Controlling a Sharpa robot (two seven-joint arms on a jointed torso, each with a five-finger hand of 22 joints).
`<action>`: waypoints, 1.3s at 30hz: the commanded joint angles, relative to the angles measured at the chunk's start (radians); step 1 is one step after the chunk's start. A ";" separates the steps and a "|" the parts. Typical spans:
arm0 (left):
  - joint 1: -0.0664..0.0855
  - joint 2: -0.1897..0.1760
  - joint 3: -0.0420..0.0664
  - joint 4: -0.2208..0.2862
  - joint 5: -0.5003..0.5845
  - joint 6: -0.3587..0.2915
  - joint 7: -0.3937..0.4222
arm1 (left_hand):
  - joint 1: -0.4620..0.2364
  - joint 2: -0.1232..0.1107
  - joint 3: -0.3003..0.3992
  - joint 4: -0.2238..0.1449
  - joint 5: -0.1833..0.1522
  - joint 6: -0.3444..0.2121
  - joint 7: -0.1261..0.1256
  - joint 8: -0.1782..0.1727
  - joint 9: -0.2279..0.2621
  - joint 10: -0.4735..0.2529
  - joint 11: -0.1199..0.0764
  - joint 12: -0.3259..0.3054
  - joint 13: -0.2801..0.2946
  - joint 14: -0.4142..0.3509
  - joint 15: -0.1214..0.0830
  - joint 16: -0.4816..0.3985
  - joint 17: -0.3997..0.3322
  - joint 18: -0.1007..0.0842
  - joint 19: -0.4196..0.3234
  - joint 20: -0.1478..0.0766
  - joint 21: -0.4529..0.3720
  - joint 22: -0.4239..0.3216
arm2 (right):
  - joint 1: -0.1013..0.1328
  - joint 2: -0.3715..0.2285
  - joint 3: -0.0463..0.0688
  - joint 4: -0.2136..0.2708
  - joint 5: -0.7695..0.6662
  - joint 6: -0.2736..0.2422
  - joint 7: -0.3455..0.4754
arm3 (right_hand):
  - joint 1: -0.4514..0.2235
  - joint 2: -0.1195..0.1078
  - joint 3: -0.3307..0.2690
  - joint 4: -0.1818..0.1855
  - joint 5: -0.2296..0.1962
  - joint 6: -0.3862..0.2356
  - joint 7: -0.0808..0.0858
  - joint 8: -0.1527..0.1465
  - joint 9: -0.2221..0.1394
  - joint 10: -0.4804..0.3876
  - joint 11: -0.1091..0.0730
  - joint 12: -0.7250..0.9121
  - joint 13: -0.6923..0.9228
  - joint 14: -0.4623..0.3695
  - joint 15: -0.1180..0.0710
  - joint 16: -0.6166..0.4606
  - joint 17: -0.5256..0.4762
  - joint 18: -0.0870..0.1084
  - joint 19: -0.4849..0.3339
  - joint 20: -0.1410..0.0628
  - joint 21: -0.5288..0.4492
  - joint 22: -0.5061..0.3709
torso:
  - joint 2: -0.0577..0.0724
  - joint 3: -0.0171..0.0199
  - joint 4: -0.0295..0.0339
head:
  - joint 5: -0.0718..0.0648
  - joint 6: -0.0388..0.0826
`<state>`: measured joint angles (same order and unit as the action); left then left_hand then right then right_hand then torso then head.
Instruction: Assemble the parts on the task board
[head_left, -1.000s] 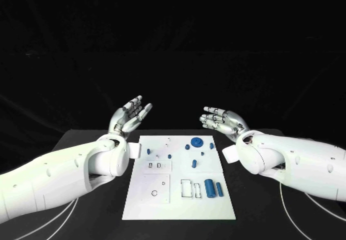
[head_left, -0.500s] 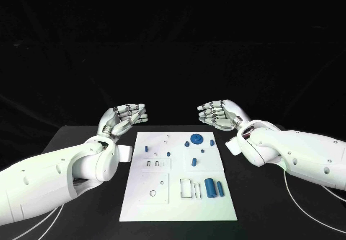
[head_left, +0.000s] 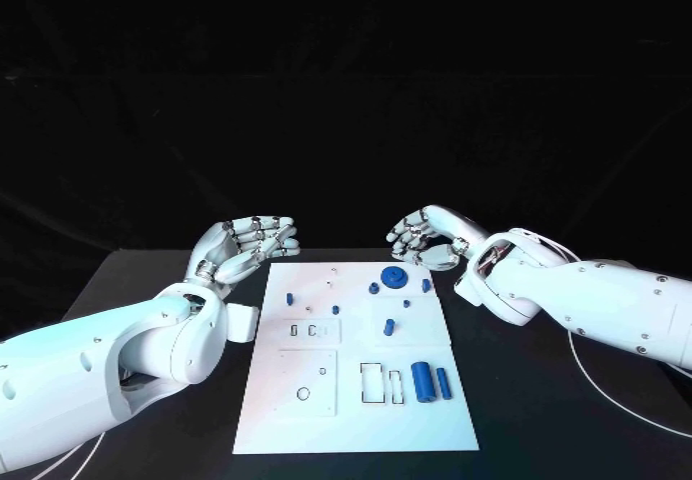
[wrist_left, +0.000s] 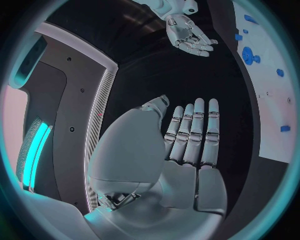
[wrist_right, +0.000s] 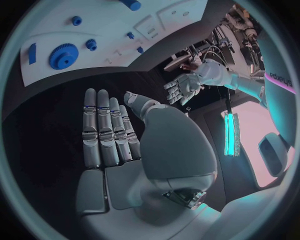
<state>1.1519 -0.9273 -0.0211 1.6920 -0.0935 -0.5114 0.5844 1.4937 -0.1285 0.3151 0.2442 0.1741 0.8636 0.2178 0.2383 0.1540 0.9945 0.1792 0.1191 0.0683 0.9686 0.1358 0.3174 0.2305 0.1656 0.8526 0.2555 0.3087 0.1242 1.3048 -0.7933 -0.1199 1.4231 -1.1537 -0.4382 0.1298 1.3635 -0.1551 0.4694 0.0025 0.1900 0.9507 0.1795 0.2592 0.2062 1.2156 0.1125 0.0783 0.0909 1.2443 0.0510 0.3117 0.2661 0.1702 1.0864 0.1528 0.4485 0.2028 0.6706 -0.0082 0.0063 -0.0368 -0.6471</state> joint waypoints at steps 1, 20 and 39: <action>0.004 -0.008 0.002 0.032 -0.023 0.044 -0.024 | -0.002 -0.009 0.004 0.003 -0.003 0.004 0.018 0.002 -0.002 0.007 0.004 -0.008 -0.001 -0.004 0.002 -0.001 0.001 0.018 0.005 0.003 0.003 -0.002 | 0.006 0.004 0.001 0.002 -0.276 0.104 -0.129 | -0.013 -0.020 -0.010 0.005 0.004 0.043 -0.024 0.013 0.021 0.070 -0.031 0.004 0.022 0.118 -0.042 0.065 0.084 0.011 0.078 -0.042 0.117 0.070 | 0.028 -0.0049 0.0114 | -0.011 0.010; 0.036 -0.040 0.005 0.106 -0.024 0.050 -0.036 | -0.011 -0.016 0.005 0.007 -0.004 0.000 0.022 -0.003 -0.004 0.003 0.008 -0.019 -0.002 -0.018 0.007 -0.010 0.003 0.018 0.008 0.003 0.003 -0.004 | 0.039 0.049 0.002 -0.002 -0.511 0.209 -0.236 | -0.040 -0.093 0.050 0.083 -0.026 -0.013 -0.024 -0.035 0.116 -0.081 -0.018 -0.013 0.051 0.237 -0.042 0.744 0.705 -0.115 0.355 -0.047 0.949 1.086 | 0.088 -0.0149 0.0245 | -0.021 0.020; 0.040 -0.043 0.005 0.105 -0.024 0.058 -0.043 | -0.016 -0.017 0.005 0.009 -0.004 -0.004 0.025 -0.006 -0.005 0.000 0.010 -0.024 -0.002 -0.024 0.009 -0.014 0.005 0.018 0.009 0.004 0.003 -0.005 | 0.030 0.100 -0.004 -0.049 -0.530 0.226 -0.236 | -0.031 -0.087 0.054 0.091 -0.023 -0.020 -0.025 -0.039 0.145 -0.085 -0.017 -0.012 0.065 0.259 -0.040 0.940 0.882 -0.141 0.412 -0.037 1.047 1.238 | 0.116 -0.0177 0.0356 | -0.036 0.030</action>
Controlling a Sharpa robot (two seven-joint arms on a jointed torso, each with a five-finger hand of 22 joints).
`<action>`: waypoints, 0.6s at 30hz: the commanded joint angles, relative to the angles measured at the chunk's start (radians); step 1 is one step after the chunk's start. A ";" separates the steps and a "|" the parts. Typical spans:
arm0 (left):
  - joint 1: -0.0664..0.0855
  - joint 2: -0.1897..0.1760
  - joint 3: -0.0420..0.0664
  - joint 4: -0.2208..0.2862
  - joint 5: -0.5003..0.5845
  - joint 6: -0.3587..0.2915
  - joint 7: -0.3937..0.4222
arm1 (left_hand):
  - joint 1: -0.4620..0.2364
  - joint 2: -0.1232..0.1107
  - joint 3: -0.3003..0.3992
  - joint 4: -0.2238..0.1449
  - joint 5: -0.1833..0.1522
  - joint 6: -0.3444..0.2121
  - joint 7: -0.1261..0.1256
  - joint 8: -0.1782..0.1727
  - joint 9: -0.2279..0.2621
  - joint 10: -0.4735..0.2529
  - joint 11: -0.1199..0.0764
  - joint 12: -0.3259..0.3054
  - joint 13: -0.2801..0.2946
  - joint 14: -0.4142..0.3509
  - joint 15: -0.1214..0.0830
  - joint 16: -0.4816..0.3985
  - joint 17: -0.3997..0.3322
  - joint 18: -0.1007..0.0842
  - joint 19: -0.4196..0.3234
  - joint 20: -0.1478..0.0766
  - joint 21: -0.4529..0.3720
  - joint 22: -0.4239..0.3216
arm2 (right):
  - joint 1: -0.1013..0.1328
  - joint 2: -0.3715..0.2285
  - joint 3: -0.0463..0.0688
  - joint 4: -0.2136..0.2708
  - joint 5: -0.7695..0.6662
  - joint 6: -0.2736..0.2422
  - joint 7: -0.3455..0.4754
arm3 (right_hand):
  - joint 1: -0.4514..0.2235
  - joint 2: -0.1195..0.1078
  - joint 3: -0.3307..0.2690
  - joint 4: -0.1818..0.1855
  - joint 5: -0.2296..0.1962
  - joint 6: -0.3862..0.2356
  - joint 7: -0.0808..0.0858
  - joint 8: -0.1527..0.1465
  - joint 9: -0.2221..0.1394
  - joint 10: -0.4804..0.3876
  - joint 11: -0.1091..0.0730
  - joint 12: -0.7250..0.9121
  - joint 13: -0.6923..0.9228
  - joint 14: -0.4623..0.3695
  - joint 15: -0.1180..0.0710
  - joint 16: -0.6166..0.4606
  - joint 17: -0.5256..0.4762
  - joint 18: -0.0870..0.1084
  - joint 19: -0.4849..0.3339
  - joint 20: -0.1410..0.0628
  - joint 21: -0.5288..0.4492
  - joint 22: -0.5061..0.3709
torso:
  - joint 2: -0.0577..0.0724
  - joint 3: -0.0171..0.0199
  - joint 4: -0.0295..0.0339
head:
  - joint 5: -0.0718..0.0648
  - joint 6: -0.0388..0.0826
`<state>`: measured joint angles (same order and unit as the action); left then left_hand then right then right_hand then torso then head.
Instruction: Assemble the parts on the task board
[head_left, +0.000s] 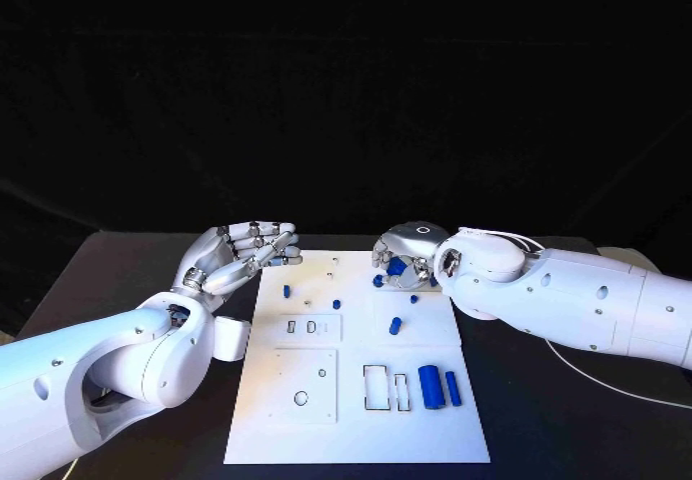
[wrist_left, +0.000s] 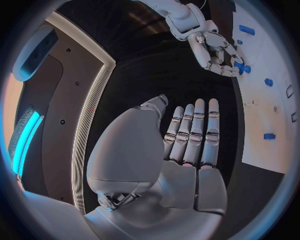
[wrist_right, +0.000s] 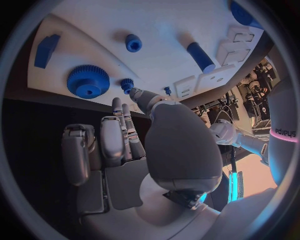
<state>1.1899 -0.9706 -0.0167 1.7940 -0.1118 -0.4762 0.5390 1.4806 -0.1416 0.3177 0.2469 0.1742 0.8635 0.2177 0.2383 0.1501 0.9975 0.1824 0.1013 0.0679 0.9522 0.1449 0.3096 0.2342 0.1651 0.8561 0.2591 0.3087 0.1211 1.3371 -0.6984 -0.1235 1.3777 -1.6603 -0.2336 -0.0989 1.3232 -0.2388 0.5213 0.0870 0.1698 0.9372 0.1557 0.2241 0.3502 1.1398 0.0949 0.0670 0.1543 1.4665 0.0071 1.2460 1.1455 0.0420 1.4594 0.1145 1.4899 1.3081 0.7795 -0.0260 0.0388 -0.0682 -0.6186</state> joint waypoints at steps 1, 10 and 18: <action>0.002 0.000 0.001 0.003 -0.006 0.023 0.002 | -0.004 -0.004 0.002 0.007 -0.004 -0.005 0.025 -0.007 -0.001 -0.004 0.008 -0.008 -0.001 -0.009 0.001 -0.007 0.001 0.018 0.006 0.000 0.003 -0.002 | -0.003 0.006 -0.001 -0.005 -0.023 0.021 -0.007 | 0.009 -0.002 0.002 0.007 -0.002 -0.006 -0.001 -0.004 0.002 -0.009 0.001 0.000 0.001 0.037 0.004 0.009 0.005 -0.014 0.040 0.001 0.008 0.136 | 0.008 0.0000 0.0042 | -0.004 0.002; 0.003 -0.001 0.001 0.000 -0.006 0.025 -0.001 | -0.004 -0.004 0.002 0.007 -0.004 -0.005 0.026 -0.007 -0.001 -0.004 0.008 -0.009 -0.001 -0.010 0.001 -0.007 0.001 0.018 0.006 0.000 0.003 -0.002 | -0.011 0.014 -0.002 -0.013 -0.020 0.032 -0.004 | 0.011 0.002 0.007 0.008 0.000 -0.003 0.001 -0.003 0.007 -0.009 0.002 0.000 0.003 0.037 0.005 0.022 0.015 -0.015 0.042 0.002 0.011 0.141 | 0.018 0.0008 0.0015 | 0.000 0.005; 0.004 -0.001 0.001 -0.002 -0.006 0.026 -0.003 | -0.005 -0.003 0.002 0.008 -0.004 -0.007 0.027 -0.008 -0.002 -0.006 0.009 -0.010 -0.001 -0.012 0.002 -0.009 0.002 0.018 0.006 0.000 0.003 -0.002 | -0.014 0.018 -0.003 -0.015 -0.018 0.034 -0.005 | 0.018 0.015 0.019 0.007 0.005 0.022 -0.001 0.010 0.020 0.015 -0.001 0.008 0.010 0.037 0.004 0.044 0.031 -0.018 0.050 0.003 0.022 0.159 | 0.025 0.0008 0.0026 | 0.003 0.009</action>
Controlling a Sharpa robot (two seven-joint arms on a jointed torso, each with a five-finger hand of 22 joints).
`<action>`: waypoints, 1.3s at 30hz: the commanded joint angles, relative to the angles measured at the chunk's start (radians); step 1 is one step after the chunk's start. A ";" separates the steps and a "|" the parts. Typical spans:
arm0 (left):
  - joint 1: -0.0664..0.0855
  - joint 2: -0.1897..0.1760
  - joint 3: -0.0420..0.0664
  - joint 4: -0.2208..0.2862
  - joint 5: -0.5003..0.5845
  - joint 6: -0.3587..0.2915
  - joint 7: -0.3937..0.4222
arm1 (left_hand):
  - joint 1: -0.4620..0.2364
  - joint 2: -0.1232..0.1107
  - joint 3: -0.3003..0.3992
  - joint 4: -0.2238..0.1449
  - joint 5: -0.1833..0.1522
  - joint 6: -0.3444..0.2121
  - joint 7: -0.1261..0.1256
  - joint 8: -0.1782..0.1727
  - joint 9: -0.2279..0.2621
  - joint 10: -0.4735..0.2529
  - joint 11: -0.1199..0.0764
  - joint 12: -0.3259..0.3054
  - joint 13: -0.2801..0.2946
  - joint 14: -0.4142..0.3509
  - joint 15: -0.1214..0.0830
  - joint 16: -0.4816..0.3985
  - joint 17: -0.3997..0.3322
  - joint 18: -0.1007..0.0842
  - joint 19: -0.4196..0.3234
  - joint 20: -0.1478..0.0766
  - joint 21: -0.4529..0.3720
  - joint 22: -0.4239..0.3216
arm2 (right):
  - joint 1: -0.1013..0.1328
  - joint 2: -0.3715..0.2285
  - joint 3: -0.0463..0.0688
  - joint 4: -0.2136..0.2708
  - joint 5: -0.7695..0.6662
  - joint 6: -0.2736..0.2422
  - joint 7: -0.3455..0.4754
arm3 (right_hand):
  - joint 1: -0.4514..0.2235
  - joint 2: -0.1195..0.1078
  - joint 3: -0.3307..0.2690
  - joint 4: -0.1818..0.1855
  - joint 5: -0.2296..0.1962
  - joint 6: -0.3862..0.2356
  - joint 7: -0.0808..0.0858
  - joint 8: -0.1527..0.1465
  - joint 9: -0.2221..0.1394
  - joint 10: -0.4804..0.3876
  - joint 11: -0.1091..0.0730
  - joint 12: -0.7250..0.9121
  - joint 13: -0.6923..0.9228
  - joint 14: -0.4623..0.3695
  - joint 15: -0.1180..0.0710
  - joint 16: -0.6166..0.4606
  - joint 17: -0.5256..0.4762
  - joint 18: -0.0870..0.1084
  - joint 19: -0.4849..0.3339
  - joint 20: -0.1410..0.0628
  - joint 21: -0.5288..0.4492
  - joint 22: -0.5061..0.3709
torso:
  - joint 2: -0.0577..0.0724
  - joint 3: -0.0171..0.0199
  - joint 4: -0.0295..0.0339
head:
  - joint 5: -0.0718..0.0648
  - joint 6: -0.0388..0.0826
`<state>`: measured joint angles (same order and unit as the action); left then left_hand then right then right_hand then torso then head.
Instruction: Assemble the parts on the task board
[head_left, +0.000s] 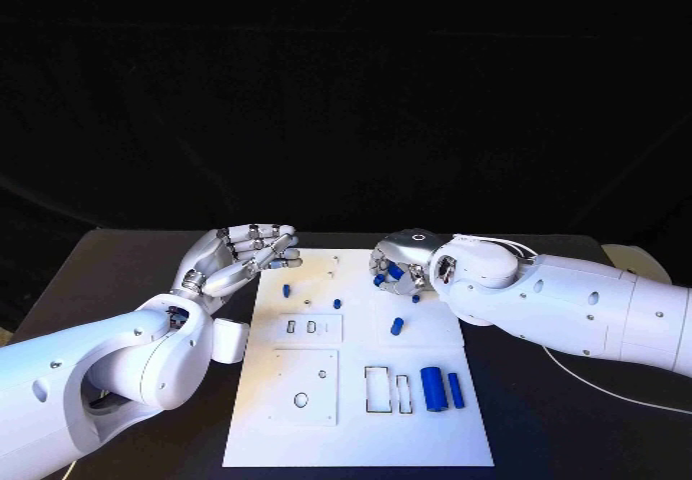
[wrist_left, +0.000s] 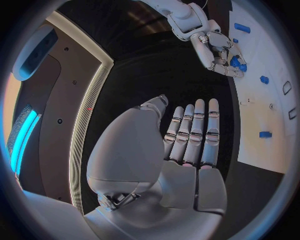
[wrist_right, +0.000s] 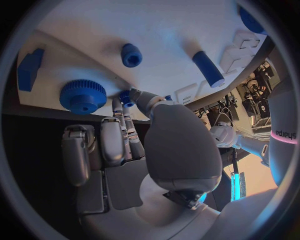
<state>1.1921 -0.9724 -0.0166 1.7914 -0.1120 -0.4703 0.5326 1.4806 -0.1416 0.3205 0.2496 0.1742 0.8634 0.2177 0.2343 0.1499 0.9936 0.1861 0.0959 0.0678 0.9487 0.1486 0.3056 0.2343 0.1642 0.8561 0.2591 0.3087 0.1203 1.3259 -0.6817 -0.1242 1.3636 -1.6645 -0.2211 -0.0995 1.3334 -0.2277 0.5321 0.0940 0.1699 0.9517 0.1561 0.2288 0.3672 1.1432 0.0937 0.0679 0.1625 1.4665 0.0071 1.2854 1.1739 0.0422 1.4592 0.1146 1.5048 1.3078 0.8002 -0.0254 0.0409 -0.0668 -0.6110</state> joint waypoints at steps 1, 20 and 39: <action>0.002 0.000 0.001 0.000 -0.005 0.020 0.003 | -0.005 -0.003 0.000 0.005 -0.004 -0.007 0.027 -0.004 -0.002 -0.002 0.005 -0.005 -0.001 -0.008 -0.002 -0.005 0.002 0.019 0.006 0.000 0.003 -0.001 | -0.003 0.002 -0.002 -0.002 -0.014 0.022 -0.005 | 0.009 0.006 0.011 -0.001 0.005 0.013 -0.002 0.009 0.005 0.016 -0.002 0.009 0.004 0.037 0.003 0.008 0.005 -0.019 0.051 0.002 0.009 0.162 | 0.005 0.0001 0.0007 | 0.001 0.001; 0.002 0.000 0.001 -0.006 -0.002 0.023 -0.005 | -0.007 0.000 0.002 0.006 -0.004 -0.013 0.029 -0.008 -0.003 -0.008 0.008 -0.011 -0.002 -0.010 0.000 -0.006 0.003 0.019 0.007 0.000 0.003 -0.002 | -0.004 -0.010 0.000 0.030 -0.023 -0.138 -0.027 | 0.035 0.081 0.041 -0.035 -0.029 0.084 -0.035 0.080 0.079 0.094 -0.034 0.031 0.045 0.035 -0.023 0.036 0.016 -0.026 0.068 -0.020 0.029 0.197 | 0.015 0.0002 0.0011 | 0.001 0.013; 0.004 0.010 0.001 -0.015 0.004 0.023 -0.010 | 0.001 0.002 0.008 -0.002 -0.004 -0.021 0.032 -0.014 -0.005 -0.016 0.011 -0.020 -0.001 -0.013 0.002 -0.009 0.007 0.019 0.008 0.001 0.003 -0.004 | 0.014 0.105 0.006 -0.058 0.010 -0.273 -0.086 | 0.025 0.076 0.033 -0.041 -0.052 0.079 -0.039 0.090 0.097 0.095 -0.037 0.028 0.053 0.032 -0.025 0.033 0.006 -0.024 0.063 -0.023 0.025 0.190 | 0.026 -0.0004 0.0055 | 0.004 0.024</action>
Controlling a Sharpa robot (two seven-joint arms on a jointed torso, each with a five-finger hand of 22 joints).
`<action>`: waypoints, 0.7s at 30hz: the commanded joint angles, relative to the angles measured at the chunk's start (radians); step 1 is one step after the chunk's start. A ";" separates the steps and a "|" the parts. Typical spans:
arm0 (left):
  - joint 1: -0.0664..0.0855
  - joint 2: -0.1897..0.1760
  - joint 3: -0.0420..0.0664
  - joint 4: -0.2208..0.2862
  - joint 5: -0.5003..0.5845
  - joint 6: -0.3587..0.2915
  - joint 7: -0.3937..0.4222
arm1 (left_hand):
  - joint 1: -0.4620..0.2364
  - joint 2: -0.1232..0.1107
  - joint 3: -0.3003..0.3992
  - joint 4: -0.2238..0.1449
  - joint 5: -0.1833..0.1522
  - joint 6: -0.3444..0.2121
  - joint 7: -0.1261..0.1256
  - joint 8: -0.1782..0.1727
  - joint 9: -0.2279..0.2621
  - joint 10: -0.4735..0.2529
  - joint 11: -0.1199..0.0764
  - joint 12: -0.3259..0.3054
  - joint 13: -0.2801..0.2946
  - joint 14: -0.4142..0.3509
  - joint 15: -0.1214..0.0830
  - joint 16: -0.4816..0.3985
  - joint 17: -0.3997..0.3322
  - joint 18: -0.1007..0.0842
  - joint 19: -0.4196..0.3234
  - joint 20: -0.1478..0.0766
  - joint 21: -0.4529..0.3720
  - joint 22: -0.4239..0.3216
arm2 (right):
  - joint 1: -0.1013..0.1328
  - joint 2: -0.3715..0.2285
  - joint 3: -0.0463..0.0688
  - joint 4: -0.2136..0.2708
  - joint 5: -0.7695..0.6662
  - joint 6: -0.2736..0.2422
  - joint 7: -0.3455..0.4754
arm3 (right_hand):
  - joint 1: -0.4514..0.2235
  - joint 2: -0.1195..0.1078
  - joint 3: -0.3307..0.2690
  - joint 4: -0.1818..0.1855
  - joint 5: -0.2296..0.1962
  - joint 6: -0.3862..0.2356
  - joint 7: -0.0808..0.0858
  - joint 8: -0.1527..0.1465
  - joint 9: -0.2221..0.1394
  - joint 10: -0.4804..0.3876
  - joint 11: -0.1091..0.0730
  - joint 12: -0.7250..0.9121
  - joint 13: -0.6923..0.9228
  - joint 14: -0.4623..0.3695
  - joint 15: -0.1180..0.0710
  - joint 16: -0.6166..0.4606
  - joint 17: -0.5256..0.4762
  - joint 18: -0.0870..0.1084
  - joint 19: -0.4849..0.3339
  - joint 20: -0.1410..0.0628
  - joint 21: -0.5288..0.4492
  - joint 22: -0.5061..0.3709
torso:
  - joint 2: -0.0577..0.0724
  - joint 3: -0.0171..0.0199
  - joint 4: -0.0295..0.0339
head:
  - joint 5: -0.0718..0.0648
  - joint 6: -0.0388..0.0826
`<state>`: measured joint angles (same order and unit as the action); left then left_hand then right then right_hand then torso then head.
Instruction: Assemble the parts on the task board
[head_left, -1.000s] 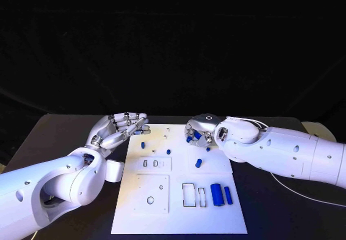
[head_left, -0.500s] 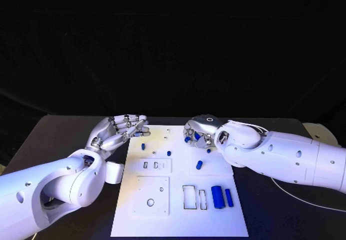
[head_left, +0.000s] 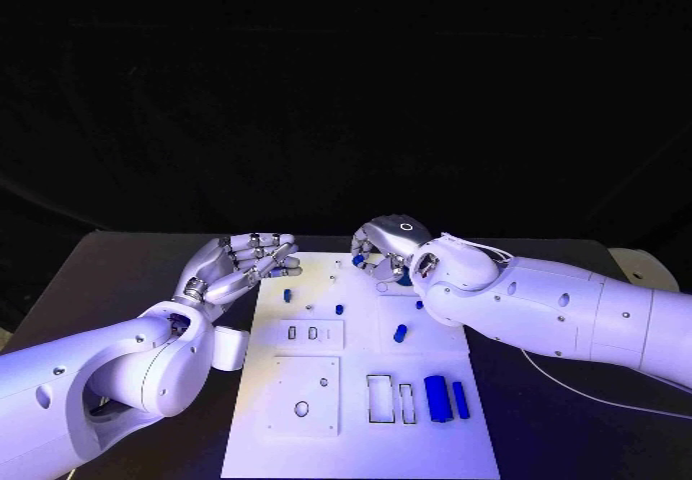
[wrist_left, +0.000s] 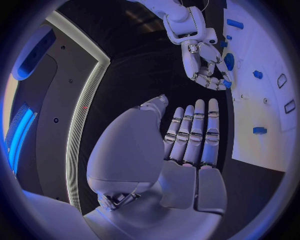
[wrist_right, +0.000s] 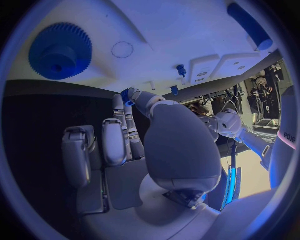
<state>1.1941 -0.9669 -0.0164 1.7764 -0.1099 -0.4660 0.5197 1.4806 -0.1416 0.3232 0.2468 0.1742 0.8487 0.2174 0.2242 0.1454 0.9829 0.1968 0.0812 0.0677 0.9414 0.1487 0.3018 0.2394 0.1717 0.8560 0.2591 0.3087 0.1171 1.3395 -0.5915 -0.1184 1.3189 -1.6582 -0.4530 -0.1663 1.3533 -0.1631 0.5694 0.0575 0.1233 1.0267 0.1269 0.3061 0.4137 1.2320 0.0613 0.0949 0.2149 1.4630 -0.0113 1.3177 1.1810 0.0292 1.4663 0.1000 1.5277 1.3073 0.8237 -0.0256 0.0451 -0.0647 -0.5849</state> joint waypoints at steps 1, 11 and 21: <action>0.002 0.005 0.001 0.000 0.002 0.019 0.003 | 0.001 0.002 0.006 0.001 -0.004 -0.006 0.033 -0.004 -0.001 -0.005 0.000 -0.006 -0.001 -0.005 0.002 -0.005 0.001 0.011 0.008 0.001 0.003 -0.001 | 0.001 0.023 0.001 -0.020 0.004 -0.042 -0.019 | 0.005 0.012 -0.004 -0.004 -0.005 0.004 -0.010 0.012 0.051 0.006 -0.004 0.001 0.001 0.036 -0.007 0.000 -0.001 -0.011 0.056 -0.009 0.002 0.191 | 0.003 0.0003 0.0020 | 0.002 -0.002; 0.002 0.010 0.001 -0.003 0.002 0.020 0.002 | 0.001 0.002 0.006 0.001 -0.004 -0.006 0.033 -0.004 -0.001 -0.005 0.000 -0.006 -0.001 -0.005 0.002 -0.005 0.001 0.011 0.008 0.001 0.003 -0.001 | -0.006 0.073 0.001 -0.068 0.011 -0.042 -0.007 | 0.001 0.012 -0.003 -0.003 -0.007 -0.001 -0.008 0.011 0.053 0.002 -0.003 -0.002 0.002 0.035 -0.006 0.000 -0.002 -0.011 0.055 -0.009 0.001 0.190 | 0.006 -0.0008 0.0053 | 0.003 -0.001; 0.003 0.012 0.001 -0.006 0.002 0.021 0.000 | 0.002 0.002 0.007 0.000 -0.004 -0.007 0.033 -0.004 -0.001 -0.006 0.001 -0.007 -0.001 -0.006 0.002 -0.006 0.002 0.011 0.007 0.001 0.003 -0.002 | -0.011 0.092 0.001 -0.081 0.014 -0.040 0.001 | -0.001 0.011 -0.003 -0.002 -0.007 -0.005 -0.007 0.010 0.054 0.000 -0.002 -0.003 0.002 0.035 -0.006 0.000 -0.003 -0.011 0.055 -0.008 0.001 0.190 | 0.009 0.0002 0.0031 | 0.008 0.000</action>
<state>1.1952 -0.9573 -0.0164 1.7694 -0.1096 -0.4635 0.5153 1.4806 -0.1416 0.3231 0.2468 0.1742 0.8487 0.2174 0.2242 0.1456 0.9830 0.1967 0.0775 0.0676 0.9414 0.1487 0.3018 0.2407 0.1706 0.8560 0.2591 0.3087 0.1172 1.3293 -0.5027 -0.1180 1.2392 -1.6425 -0.4900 -0.1702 1.3533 -0.1631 0.5677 0.0562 0.1153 1.0251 0.1248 0.3062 0.4139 1.2353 0.0583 0.0939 0.2161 1.4630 -0.0111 1.3176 1.1787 0.0294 1.4663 0.1001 1.5276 1.3080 0.8312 -0.0254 0.0489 -0.0567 -0.5855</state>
